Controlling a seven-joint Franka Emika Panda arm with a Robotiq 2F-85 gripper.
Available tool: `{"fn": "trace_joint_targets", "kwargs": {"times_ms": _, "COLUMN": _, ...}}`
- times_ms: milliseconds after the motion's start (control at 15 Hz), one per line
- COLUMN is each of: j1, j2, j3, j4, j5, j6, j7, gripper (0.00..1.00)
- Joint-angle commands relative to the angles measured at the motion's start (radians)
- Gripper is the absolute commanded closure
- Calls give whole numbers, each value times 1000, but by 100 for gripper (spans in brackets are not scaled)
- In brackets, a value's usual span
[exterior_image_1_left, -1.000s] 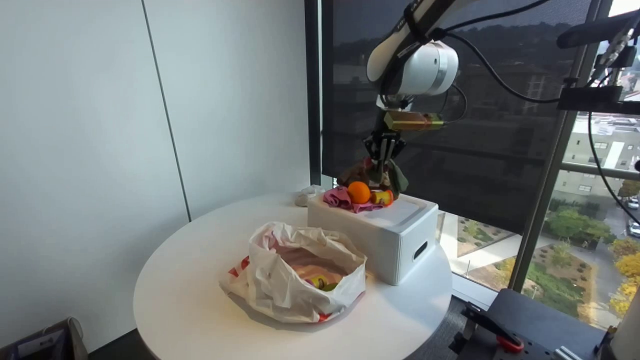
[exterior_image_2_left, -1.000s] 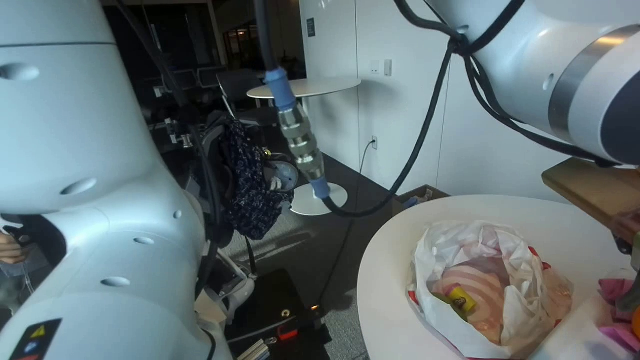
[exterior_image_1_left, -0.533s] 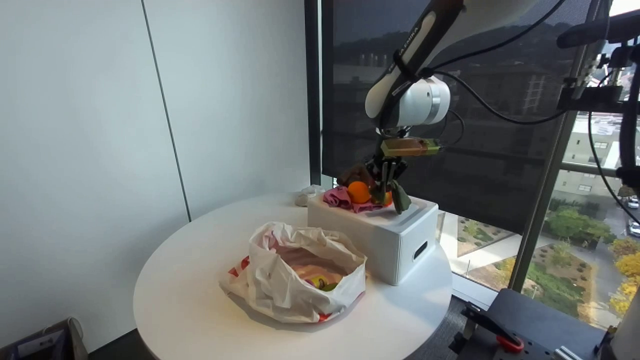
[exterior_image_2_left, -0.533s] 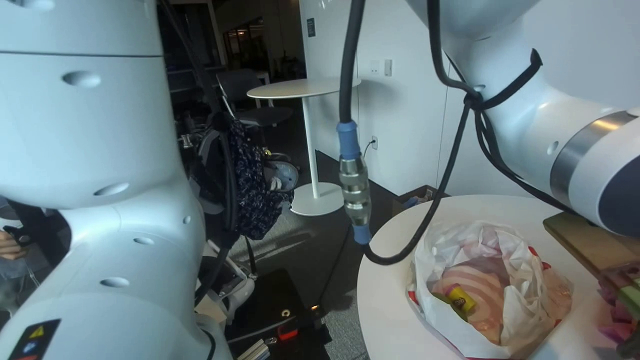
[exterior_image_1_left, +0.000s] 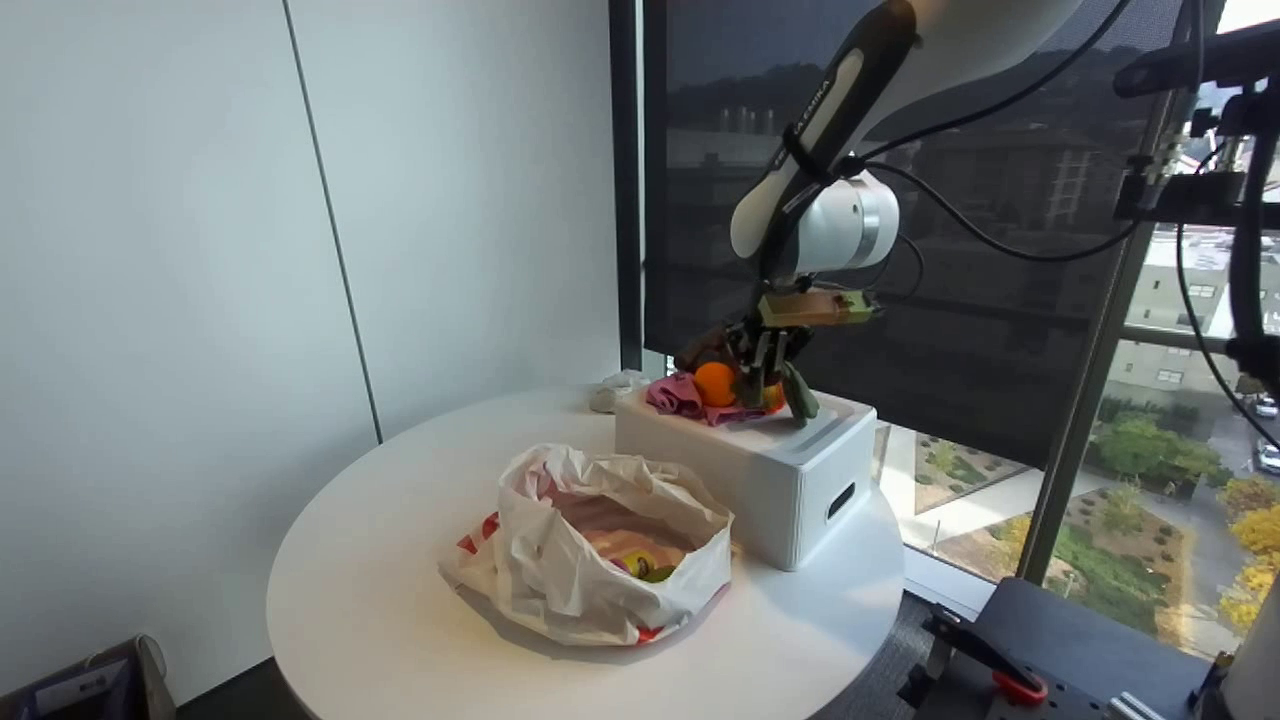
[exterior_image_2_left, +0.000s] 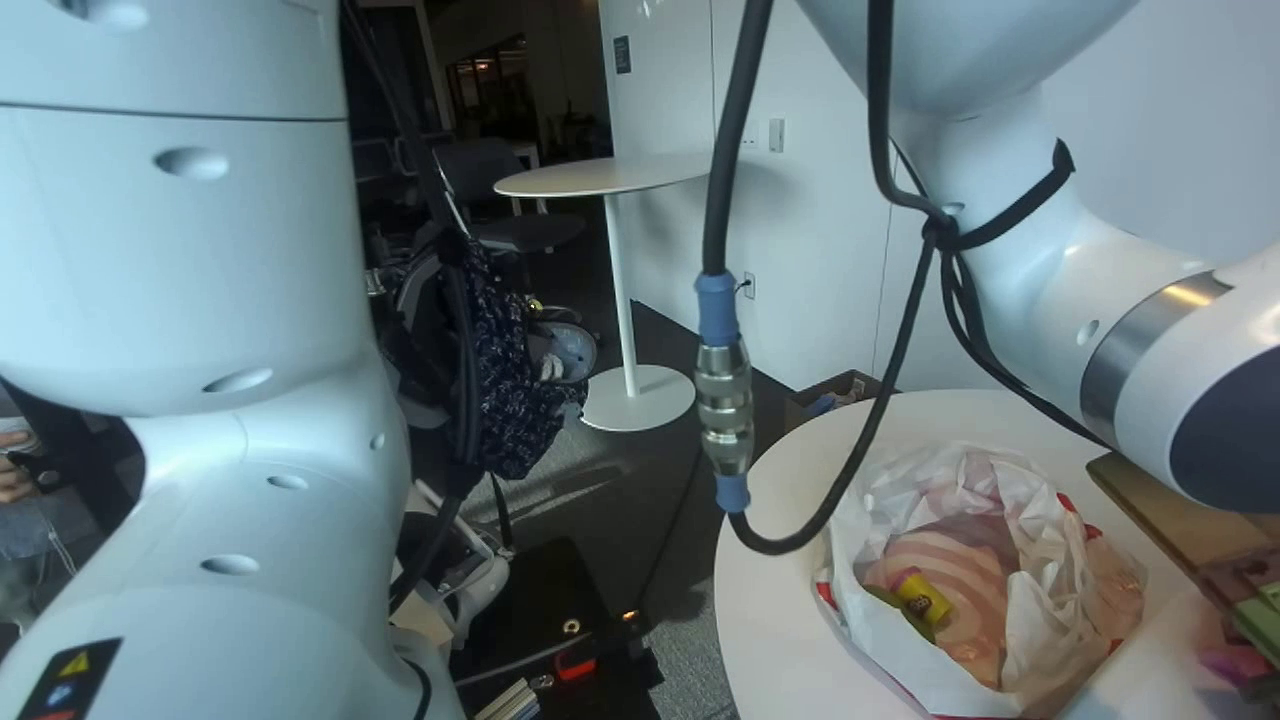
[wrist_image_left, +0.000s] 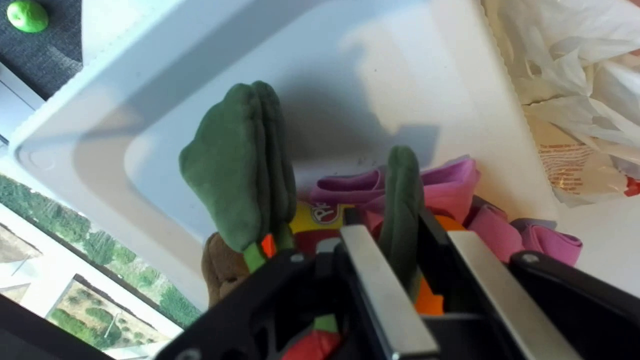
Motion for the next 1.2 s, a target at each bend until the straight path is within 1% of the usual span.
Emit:
{"fn": "trace_joint_targets", "kwargs": {"times_ms": 0, "j1": 12, "j2": -34, "j3": -4, "j4": -36, "j5": 2, "j6": 82, "j7": 14, "gripper": 37}}
{"fn": "trace_joint_targets", "kwargs": {"times_ms": 200, "j1": 16, "j2": -42, "j3": -3, "j4": -47, "j5": 4, "j6": 92, "j7": 15, "gripper": 13}}
{"fn": "trace_joint_targets", "kwargs": {"times_ms": 333, "j1": 24, "j2": -58, "j3": -13, "j4": -53, "j5": -20, "j6": 35, "j7": 30, "gripper": 1}}
{"fn": "trace_joint_targets", "kwargs": {"times_ms": 467, "j1": 32, "j2": -81, "j3": -20, "j4": -62, "j5": -44, "j6": -22, "j7": 53, "gripper": 0}}
{"fn": "trace_joint_targets", "kwargs": {"times_ms": 533, "j1": 31, "j2": -100, "j3": -13, "j4": -69, "j5": -41, "j6": -52, "j7": 48, "gripper": 0}}
{"fn": "trace_joint_targets", "kwargs": {"times_ms": 667, "j1": 33, "j2": -135, "j3": 0, "j4": -73, "j5": -38, "j6": -148, "j7": 39, "gripper": 0}}
{"fn": "trace_joint_targets", "kwargs": {"times_ms": 800, "j1": 38, "j2": -166, "j3": 19, "j4": -71, "j5": -11, "j6": -226, "j7": 7, "gripper": 0}}
{"fn": "trace_joint_targets", "kwargs": {"times_ms": 933, "j1": 50, "j2": -187, "j3": 46, "j4": -67, "j5": 23, "j6": -304, "j7": -60, "gripper": 0}}
{"fn": "trace_joint_targets", "kwargs": {"times_ms": 1133, "j1": 76, "j2": -172, "j3": 81, "j4": -48, "j5": 30, "j6": -384, "j7": -131, "gripper": 0}}
